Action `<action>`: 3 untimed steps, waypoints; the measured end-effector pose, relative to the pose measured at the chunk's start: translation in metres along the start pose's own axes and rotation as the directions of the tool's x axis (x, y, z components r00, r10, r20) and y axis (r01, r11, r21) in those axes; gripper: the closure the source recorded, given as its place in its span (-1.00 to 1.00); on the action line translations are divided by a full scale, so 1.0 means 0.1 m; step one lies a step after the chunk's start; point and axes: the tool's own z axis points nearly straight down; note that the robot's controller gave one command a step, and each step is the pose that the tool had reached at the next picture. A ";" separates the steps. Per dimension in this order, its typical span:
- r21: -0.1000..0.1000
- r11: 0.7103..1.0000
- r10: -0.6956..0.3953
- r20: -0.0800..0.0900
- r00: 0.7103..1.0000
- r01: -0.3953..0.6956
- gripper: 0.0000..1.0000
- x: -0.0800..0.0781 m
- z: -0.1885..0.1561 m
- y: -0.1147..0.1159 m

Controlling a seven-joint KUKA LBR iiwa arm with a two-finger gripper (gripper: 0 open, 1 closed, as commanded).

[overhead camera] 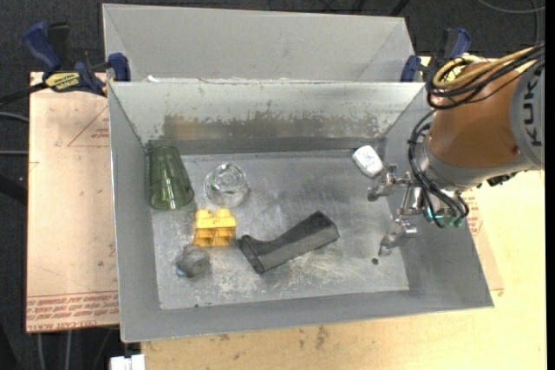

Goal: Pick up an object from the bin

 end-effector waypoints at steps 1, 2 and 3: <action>0.001 1.000 -0.002 0.008 1.000 0.002 -1.00 -0.02 -0.04 0.00; 0.003 0.999 -0.044 0.012 0.999 0.044 -1.00 -0.24 0.23 0.50; -0.003 0.997 0.078 0.006 0.997 -0.078 -1.00 -0.41 0.07 0.69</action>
Offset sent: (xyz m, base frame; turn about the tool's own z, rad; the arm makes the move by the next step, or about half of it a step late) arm 0.0344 0.0797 -0.0387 -0.0718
